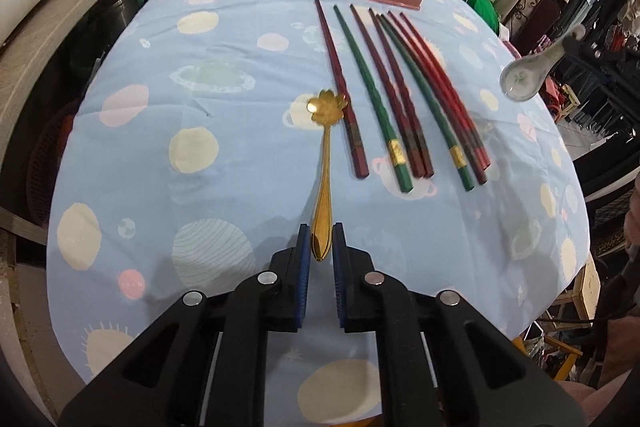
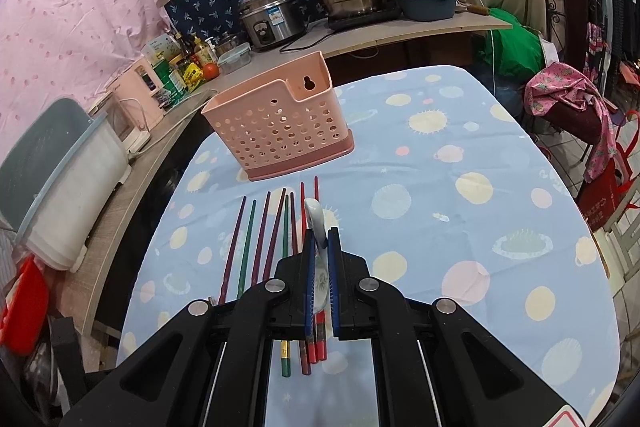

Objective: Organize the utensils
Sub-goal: 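Carry the gold spoon toward the pink basket with the left tool while the right tool carries the white spoon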

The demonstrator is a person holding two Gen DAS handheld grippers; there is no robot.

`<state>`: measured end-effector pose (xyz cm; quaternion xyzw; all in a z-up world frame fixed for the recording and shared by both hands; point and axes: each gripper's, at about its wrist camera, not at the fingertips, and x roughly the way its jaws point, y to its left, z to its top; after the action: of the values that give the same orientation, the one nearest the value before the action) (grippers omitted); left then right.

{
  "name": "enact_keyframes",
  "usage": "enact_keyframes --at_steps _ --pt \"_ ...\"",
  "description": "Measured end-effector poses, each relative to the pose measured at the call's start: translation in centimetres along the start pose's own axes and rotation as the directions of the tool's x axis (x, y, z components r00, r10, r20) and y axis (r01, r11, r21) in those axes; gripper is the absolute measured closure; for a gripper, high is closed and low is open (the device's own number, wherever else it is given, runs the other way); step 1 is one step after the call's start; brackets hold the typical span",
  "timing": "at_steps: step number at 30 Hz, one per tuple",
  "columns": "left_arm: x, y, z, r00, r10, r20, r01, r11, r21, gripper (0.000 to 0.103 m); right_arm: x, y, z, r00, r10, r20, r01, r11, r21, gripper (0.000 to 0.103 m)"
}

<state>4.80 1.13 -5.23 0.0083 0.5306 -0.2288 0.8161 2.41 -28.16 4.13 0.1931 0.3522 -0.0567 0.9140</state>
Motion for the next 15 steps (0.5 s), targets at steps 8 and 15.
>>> enact_keyframes --at_steps 8,15 --pt "-2.6 -0.4 2.4 0.997 0.009 0.075 -0.010 1.000 0.012 0.093 0.0 -0.1 0.0 1.000 0.004 0.001 -0.004 1.000 0.003 0.097" --pt "-4.1 -0.7 4.7 0.991 0.019 0.132 -0.022 1.000 0.017 0.101 0.0 0.0 0.1 1.000 0.009 0.003 -0.009 1.000 0.003 0.097"
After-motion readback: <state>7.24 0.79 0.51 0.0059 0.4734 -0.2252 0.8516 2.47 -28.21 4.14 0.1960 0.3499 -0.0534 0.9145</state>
